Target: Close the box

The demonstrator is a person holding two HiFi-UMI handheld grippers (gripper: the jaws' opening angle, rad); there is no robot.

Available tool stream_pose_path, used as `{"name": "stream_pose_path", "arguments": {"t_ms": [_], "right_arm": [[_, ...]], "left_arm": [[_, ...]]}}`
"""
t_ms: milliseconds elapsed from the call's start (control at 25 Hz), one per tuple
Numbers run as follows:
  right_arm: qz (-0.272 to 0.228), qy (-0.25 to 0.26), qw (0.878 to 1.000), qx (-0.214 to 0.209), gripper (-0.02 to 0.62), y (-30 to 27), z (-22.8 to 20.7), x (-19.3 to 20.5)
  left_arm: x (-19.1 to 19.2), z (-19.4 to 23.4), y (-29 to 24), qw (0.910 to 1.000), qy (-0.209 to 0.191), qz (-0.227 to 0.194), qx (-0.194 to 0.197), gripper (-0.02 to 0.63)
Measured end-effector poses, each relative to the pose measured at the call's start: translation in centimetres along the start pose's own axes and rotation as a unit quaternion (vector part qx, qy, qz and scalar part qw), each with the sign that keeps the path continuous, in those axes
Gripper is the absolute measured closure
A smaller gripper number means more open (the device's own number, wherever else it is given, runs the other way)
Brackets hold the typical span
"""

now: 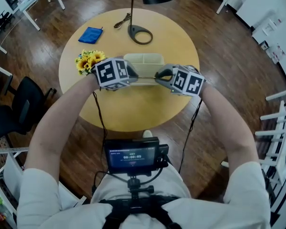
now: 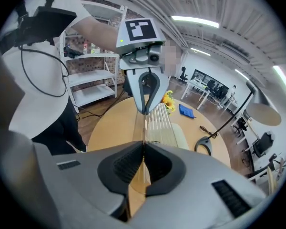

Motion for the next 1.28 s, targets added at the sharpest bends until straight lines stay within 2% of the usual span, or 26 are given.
{"name": "stream_pose_path", "arguments": {"t_ms": [440,840,1280], "right_arm": [[0.000,-0.028,0.999,-0.034,0.583,-3.5,-3.3,3.3],[0.006,-0.031,0.997,-0.065,0.583,-5.8,-3.5,5.1],[0.004,-0.040,0.997,-0.073,0.583,-7.1,-4.1,6.0]], "left_arm": [[2.6,4.0,-3.3,0.9991,0.035,0.011,0.018,0.606],[4.7,4.5,-5.3,0.9973,0.067,0.009,0.030,0.606],[5.9,5.6,-6.3,0.9966,0.071,0.009,0.042,0.606]]}}
Point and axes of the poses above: the fingertips, and each gripper's own axes: y backward along the fingers, z to its left, x out of its underside, the point moved 3 cm from there along y, backward along the fingers, and after that the axes turned 2 degrees about -z, right-handed, at the moved point
